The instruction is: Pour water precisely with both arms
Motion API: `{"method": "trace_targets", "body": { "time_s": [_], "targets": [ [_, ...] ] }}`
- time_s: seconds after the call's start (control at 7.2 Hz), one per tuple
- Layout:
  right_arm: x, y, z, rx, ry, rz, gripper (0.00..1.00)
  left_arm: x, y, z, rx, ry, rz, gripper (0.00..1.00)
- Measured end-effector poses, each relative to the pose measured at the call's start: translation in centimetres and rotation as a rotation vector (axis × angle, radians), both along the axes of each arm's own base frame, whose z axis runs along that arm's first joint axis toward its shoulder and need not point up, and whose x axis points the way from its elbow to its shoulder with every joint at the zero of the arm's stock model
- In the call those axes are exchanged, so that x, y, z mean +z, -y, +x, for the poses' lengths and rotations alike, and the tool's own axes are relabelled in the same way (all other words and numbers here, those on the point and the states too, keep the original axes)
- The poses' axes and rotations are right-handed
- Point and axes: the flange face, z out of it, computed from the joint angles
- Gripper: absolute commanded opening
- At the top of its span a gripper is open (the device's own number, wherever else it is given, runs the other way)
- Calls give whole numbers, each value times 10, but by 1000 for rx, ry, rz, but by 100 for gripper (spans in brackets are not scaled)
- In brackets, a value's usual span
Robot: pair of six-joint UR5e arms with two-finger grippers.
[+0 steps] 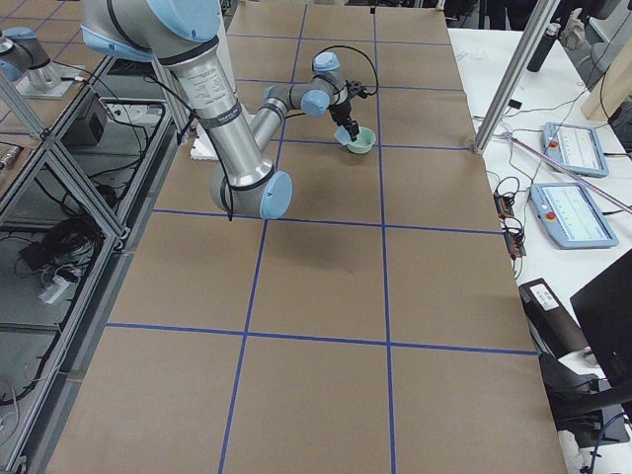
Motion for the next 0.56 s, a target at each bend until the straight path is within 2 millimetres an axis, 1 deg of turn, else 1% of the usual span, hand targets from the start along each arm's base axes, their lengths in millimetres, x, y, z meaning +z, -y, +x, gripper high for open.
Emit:
{"method": "trace_targets", "body": {
  "time_s": [0.14, 0.56],
  "targets": [
    [-3, 2, -5, -10, -25, -1, 0, 0, 0, 0, 0, 0, 0, 100],
    [-5, 3, -9, -51, -96, 8, 0, 0, 0, 1, 5, -15, -6, 100]
  ]
}}
